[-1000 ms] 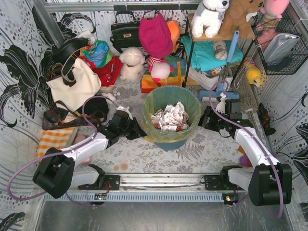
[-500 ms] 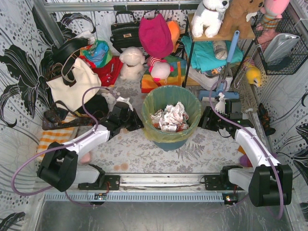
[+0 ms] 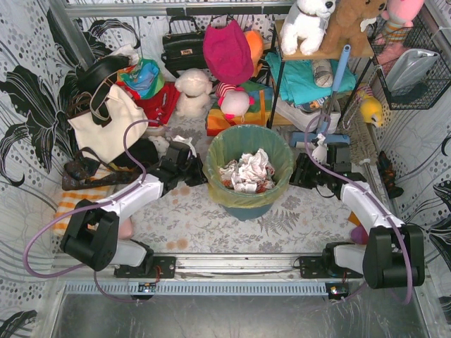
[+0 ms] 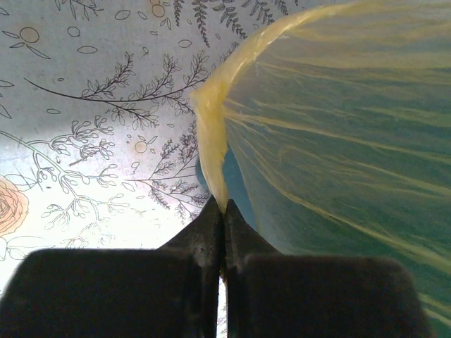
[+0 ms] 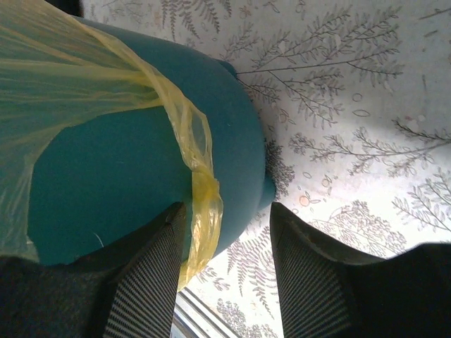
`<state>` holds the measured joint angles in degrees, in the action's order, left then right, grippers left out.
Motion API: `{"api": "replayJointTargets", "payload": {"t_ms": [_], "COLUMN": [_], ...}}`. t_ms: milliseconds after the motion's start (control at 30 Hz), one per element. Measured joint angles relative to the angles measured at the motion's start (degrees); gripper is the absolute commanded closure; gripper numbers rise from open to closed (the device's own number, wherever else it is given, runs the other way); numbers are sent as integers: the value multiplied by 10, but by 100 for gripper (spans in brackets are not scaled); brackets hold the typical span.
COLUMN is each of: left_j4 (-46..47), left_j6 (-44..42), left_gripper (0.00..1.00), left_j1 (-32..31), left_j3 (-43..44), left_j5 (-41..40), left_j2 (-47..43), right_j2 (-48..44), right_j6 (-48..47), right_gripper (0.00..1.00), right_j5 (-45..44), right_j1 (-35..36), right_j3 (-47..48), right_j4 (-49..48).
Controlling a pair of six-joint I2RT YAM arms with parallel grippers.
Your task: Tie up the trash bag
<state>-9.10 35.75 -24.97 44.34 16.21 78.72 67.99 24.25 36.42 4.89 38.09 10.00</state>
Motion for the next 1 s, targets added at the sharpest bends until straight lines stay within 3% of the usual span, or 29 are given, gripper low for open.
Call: {"api": "replayJointTargets", "payload": {"t_ms": [167, 400, 667, 933, 1000], "left_j4": [0, 0, -4, -29, -33], "left_j6": [0, 5, 15, 14, 14], "left_gripper": [94, 94, 94, 93, 92], "left_j1": [0, -10, -33, -41, -43], "left_j3": [0, -2, -9, -9, -9], "left_j5": [15, 35, 29, 20, 18], "left_j2": [0, -13, -54, -55, -54], "right_j2": [26, 35, -40, -54, -65], "right_j6": [24, 38, 33, 1, -4], "right_gripper": [63, 100, 100, 100, 77], "right_j5": [30, 23, -57, -184, -199], "right_j1": [0, 0, 0, 0, 0], "right_j3": [-23, -46, -37, 11, 19], "right_j4": [-57, -67, 23, 171, 192]}}
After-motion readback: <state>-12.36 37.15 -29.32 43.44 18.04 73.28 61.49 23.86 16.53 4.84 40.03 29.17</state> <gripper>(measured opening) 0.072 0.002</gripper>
